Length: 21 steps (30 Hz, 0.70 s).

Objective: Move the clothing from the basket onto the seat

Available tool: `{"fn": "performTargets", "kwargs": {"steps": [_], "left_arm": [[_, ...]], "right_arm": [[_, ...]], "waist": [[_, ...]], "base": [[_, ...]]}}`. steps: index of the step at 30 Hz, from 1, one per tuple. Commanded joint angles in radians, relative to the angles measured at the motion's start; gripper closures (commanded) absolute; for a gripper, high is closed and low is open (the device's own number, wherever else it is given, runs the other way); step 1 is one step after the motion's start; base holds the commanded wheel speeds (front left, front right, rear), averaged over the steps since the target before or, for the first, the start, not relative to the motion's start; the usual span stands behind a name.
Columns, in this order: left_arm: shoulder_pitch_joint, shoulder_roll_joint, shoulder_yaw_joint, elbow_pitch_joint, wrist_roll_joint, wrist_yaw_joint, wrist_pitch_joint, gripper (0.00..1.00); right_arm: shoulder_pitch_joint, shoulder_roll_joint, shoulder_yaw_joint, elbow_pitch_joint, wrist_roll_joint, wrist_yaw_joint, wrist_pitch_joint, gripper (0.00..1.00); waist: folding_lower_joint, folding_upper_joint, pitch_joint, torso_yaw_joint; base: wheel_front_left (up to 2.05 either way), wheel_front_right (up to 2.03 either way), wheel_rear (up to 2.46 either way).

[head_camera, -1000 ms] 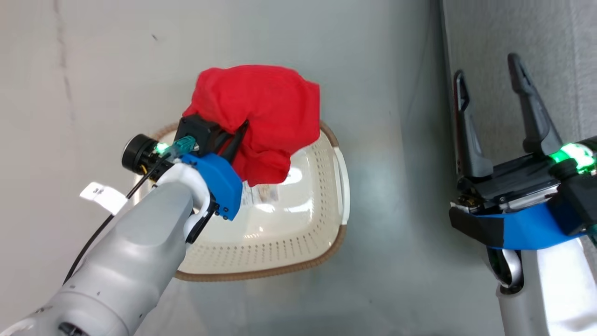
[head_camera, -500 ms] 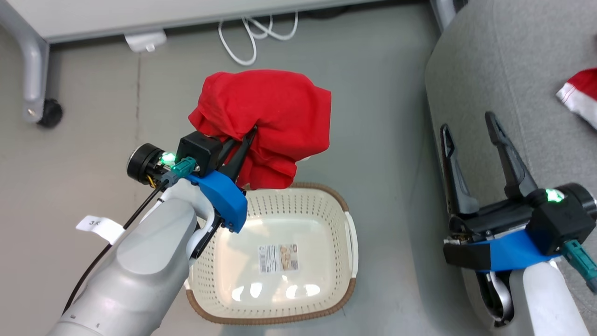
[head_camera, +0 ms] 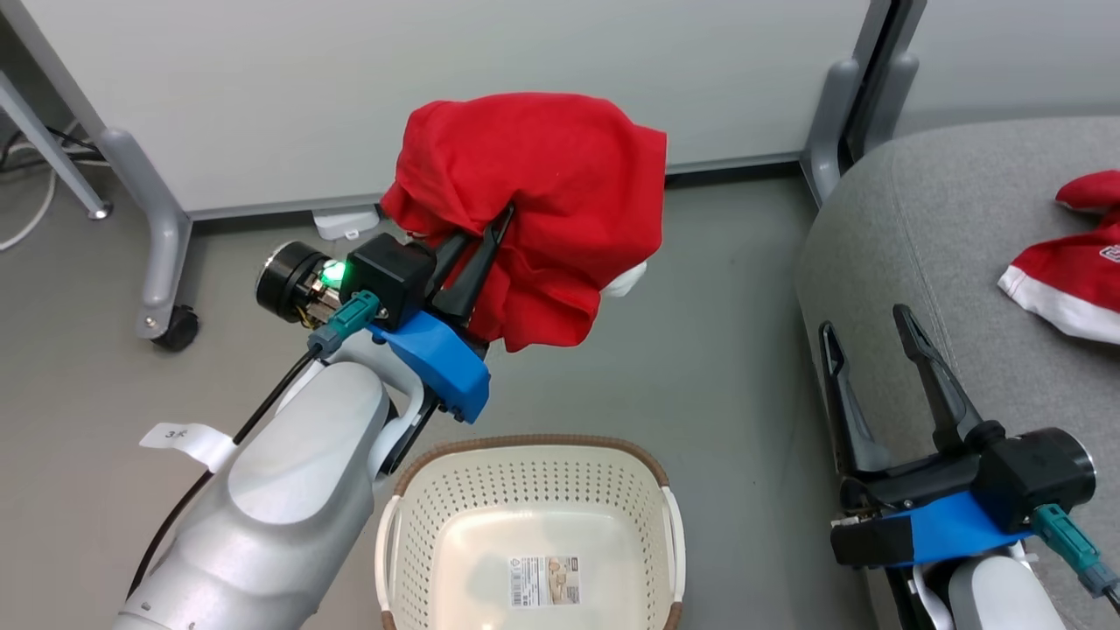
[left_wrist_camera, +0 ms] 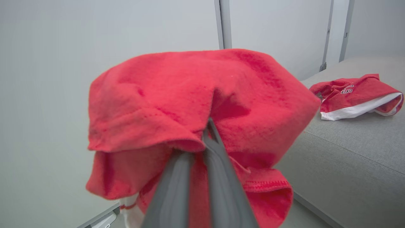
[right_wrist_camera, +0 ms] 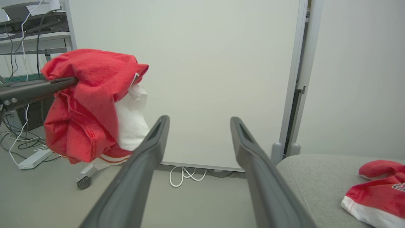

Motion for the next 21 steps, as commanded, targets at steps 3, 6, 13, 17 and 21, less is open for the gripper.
{"fn": "performTargets", "kwargs": {"steps": [3, 6, 13, 17, 21], "left_arm": [[-0.001, 0.005, 0.006, -0.031, 0.008, -0.008, -0.005, 1.00], [-0.002, 0.006, -0.001, -0.059, 0.011, -0.008, -0.005, 1.00], [0.015, 0.014, -0.016, -0.110, 0.000, -0.008, -0.005, 1.00], [0.024, 0.019, -0.024, -0.125, -0.005, -0.005, -0.001, 1.00], [0.027, 0.021, -0.028, -0.133, -0.007, 0.000, 0.002, 1.00]], "right_arm": [[0.027, 0.001, -0.002, 0.010, 0.011, 0.001, -0.003, 0.00], [0.038, 0.001, -0.003, 0.015, 0.016, 0.001, -0.003, 0.00], [0.065, 0.001, 0.003, 0.025, 0.029, 0.001, -0.003, 0.00], [0.067, 0.001, 0.007, 0.028, 0.035, 0.001, -0.003, 0.00], [0.068, 0.001, 0.011, 0.031, 0.035, 0.001, -0.003, 0.00]], "waist": [[0.0002, -0.0001, -0.033, 0.016], [0.0002, -0.0001, -0.049, 0.025], [0.0002, -0.0001, -0.078, 0.039], [0.0002, -0.0001, -0.088, 0.041], [0.0002, -0.0001, -0.095, 0.043]], "base": [[0.00, 0.00, 0.00], [0.00, 0.00, 0.00], [0.00, 0.00, 0.00], [0.00, 0.00, 0.00], [0.00, 0.00, 0.00]]}}
